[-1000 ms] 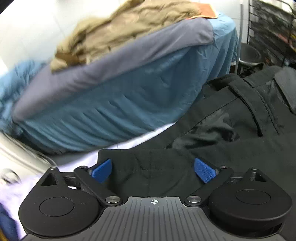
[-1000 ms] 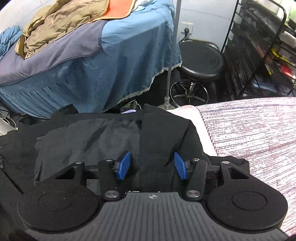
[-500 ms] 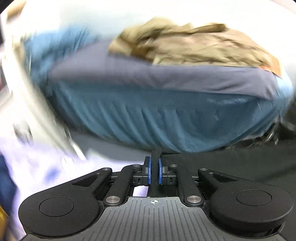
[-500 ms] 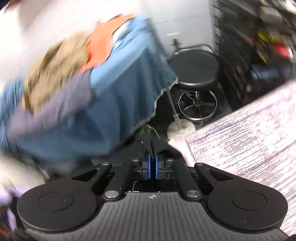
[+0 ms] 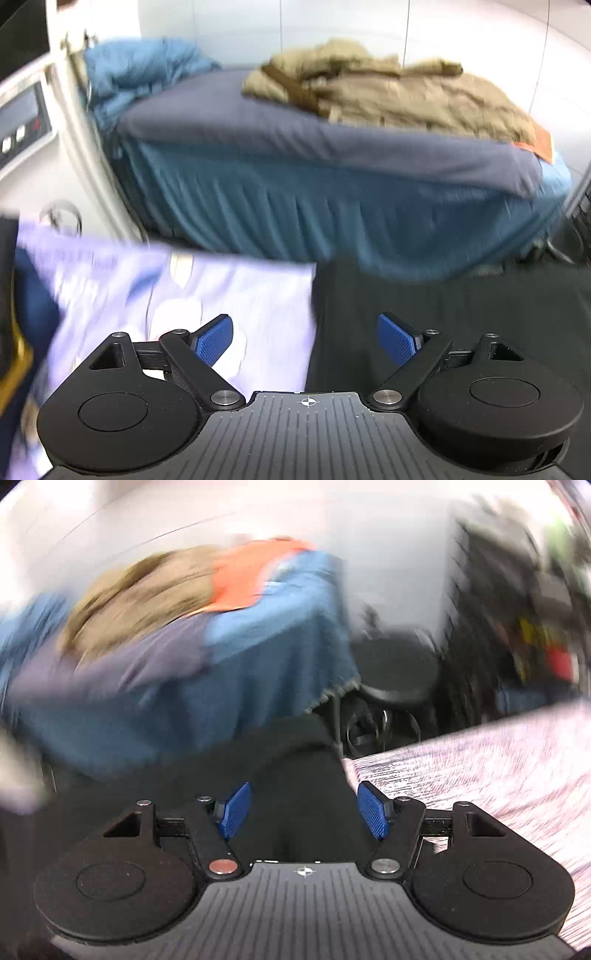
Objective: Fold large clothes
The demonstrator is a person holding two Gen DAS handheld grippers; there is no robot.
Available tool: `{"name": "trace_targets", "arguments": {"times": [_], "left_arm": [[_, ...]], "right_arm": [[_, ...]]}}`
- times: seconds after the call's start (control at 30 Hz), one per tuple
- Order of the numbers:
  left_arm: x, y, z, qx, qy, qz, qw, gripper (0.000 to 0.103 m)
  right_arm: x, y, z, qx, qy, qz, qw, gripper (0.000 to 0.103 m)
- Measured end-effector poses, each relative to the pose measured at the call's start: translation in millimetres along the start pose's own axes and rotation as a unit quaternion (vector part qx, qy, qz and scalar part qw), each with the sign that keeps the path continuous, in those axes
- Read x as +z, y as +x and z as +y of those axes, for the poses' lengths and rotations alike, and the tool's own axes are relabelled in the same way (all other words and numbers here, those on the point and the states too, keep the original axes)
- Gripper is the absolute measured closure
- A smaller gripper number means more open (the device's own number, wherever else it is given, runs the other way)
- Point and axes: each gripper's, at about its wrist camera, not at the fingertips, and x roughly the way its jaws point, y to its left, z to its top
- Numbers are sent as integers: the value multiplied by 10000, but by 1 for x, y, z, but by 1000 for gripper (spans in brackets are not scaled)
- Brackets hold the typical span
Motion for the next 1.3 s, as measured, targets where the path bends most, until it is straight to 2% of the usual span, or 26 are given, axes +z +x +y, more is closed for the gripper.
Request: {"name": "trace_targets", "arguments": {"times": [0.07,0.1,0.13,0.17,0.23,0.27,0.37,0.43,0.5,0.57,0.6,0.63,0.67,0.7,0.73,0.83,0.9,0.97,1.07,1.13,1.23,1.3], "left_arm": [[-21,-7,6,-97,-196,374,9991,0],[-34,-12,8,-196,-304,513,9980,0],[-48,-19,12,-289,-432,613,9968,0],[-63,-26,16,-378,-578,699,9952,0],[-92,-42,21,-550,-893,803,9912,0],[-106,-49,24,-646,-1080,841,9885,0],[-137,-59,27,-933,-1439,935,9807,0],[-147,-59,23,-968,-1378,976,9809,0],[-149,-55,13,-1143,-1219,842,9823,0],[-149,-51,3,-1306,-1070,847,9820,0],[-146,-48,-3,-1303,-986,934,9821,0],[-141,-46,-9,-1226,-900,999,9833,15],[-136,-46,-12,-1114,-832,996,9853,18],[-132,-49,-14,-1082,-814,959,9861,27],[-128,-53,-13,-1106,-821,895,9864,38],[-120,-65,-10,-1108,-697,790,9882,45],[-123,-60,-12,-1017,-575,947,9886,50],[-129,-48,-12,-909,-559,1134,9878,52],[-131,-34,-1,-897,-962,1219,9838,52],[-126,-33,3,-755,-1066,1165,9846,51],[-115,-33,0,-384,-830,981,9910,50],[-110,-29,1,-225,-839,1023,9910,51]], "right_arm": [[-21,-17,15,-341,-739,-247,9964,25],[-27,-21,14,-502,-828,-360,9946,23],[-31,-23,9,-557,-766,-417,9946,23],[-33,-21,1,-532,-595,-265,9965,24],[-40,-13,-14,-571,-90,243,9980,40],[-47,-17,-24,-559,222,392,9974,44],[-69,-36,-45,-57,769,638,9950,45],[-85,-51,-49,16,744,721,9946,45],[-97,-60,-53,-67,673,926,9934,45],[-112,-65,-60,-27,898,1044,9905,56],[-115,-65,-62,122,1017,1102,9886,64],[-118,-64,-62,243,1058,1164,9873,70],[-118,-63,-58,230,955,1159,9884,80],[-117,-66,-54,211,791,1099,9906,94],[-116,-71,-52,267,718,1016,9919,95],[-112,-97,-59,337,1112,674,9909,97],[-120,-113,-64,281,1281,559,9898,97],[-142,-122,-69,193,1436,722,9868,97],[-178,-113,-79,95,2039,1233,9712,96],[-184,-107,-75,11,2048,1148,9720,95],[-174,-98,-72,-92,2375,957,9666,95],[-162,-92,-66,-114,2244,788,9712,95]]}}
